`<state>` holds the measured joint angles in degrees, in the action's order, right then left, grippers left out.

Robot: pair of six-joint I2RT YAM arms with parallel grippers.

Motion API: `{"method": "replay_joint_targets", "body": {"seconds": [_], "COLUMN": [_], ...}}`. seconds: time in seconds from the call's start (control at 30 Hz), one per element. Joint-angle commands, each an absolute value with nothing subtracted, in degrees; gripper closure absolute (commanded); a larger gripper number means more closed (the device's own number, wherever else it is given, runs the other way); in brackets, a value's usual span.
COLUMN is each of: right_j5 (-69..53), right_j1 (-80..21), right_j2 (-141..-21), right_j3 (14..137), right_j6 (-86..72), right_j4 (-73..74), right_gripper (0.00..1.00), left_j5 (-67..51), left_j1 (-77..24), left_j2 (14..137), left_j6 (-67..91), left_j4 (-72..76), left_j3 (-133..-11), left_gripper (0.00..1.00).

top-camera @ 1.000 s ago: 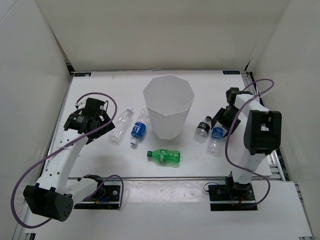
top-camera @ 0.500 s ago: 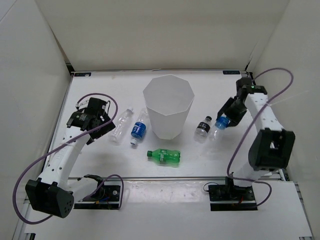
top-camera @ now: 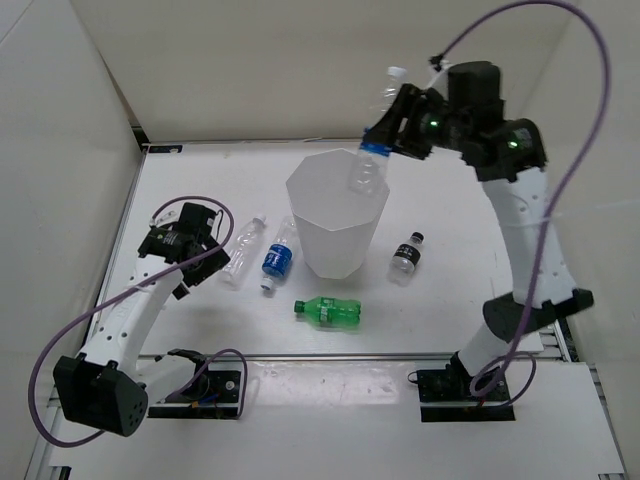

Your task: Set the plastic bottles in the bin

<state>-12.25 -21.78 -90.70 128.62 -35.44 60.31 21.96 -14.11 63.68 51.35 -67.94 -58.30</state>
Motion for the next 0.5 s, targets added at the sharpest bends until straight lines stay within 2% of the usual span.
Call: {"method": "replay_joint_targets", "body": {"seconds": [0.0,0.1,0.13,0.17,0.3,0.47], "right_j5": [-12.4,-9.8,-8.6,-7.5,-1.2,-6.7], "right_j1": [-27.0,-30.5,-31.1,-31.1,-31.1,-29.9], "right_j2": [-99.3,-102.6,-102.6,-101.0,-93.8,-81.7], "right_j3": [131.8,135.2,135.2,132.4,124.2,110.2], "right_j6": [-31.3,-30.6,-30.6,-31.4,-31.9,-32.7], "right_j4": [59.1,60.1,60.6,60.6,59.2,50.5], "right_gripper": [0.41,0.36,0.29,0.0,0.0,0.0], "left_j5": [20.6,18.8,18.8,17.2,15.6,17.0], "left_j1": [-14.6,-14.6,-14.6,-14.6,-14.6,-14.6], "left_j2": [61.7,61.2,60.4,59.5,57.0,56.9], "left_j6": [51.9,50.6,49.7,48.5,45.3,37.5], "left_j4": [-64.7,-63.6,-63.1,-62.5,-55.8,-34.3], "left_j3": [-58.4,-58.4,-58.4,-58.4,-58.1,-51.9], "left_gripper": [0.0,0.0,0.0,0.0,0.0,0.0]}}
